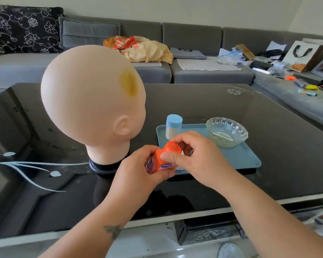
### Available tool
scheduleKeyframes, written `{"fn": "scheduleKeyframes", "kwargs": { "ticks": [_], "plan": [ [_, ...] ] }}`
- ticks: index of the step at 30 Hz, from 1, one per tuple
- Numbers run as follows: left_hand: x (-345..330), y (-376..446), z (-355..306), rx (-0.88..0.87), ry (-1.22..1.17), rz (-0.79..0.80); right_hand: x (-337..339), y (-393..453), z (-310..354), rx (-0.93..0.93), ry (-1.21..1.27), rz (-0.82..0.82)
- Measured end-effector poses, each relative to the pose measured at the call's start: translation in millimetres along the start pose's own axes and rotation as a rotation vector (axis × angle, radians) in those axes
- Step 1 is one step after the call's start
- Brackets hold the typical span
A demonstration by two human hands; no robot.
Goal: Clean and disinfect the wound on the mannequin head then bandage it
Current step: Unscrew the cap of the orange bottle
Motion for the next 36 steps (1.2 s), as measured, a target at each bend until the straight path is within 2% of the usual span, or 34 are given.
{"fn": "scheduleKeyframes", "kwargs": {
  "ticks": [19, 24, 31, 36],
  "plan": [
    [5.5, -2.8, -3.0, 0.014, 0.030, 0.046, 0.1, -8.8, 1.3, 0.084, -0.021, 0.046],
    [8.5, -2.0, -1.6, 0.063, -0.044, 0.122, 1.2, -10.1, 1.2, 0.122, 0.011, 0.150],
    [7.2, -2.7, -0.2, 0.010, 0.065, 0.048, 4.4, -9.5, -4.4, 0.099, 0.055, 0.232],
    [7.5, -3.9, -1.8, -0.117, 0.261, -0.006, 1.2, -8.4, -7.6, -0.002, -0.062, 0.080]
  ]
}}
Point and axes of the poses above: each hand's wrist, its own y-axis towards the middle knuckle, its own x-axis out of the back of the hand, z = x × y, the point moved 1 cm from there along y, towards the middle knuckle, and after that the axes turned 12 degrees about -z, right-handed, at the moved point
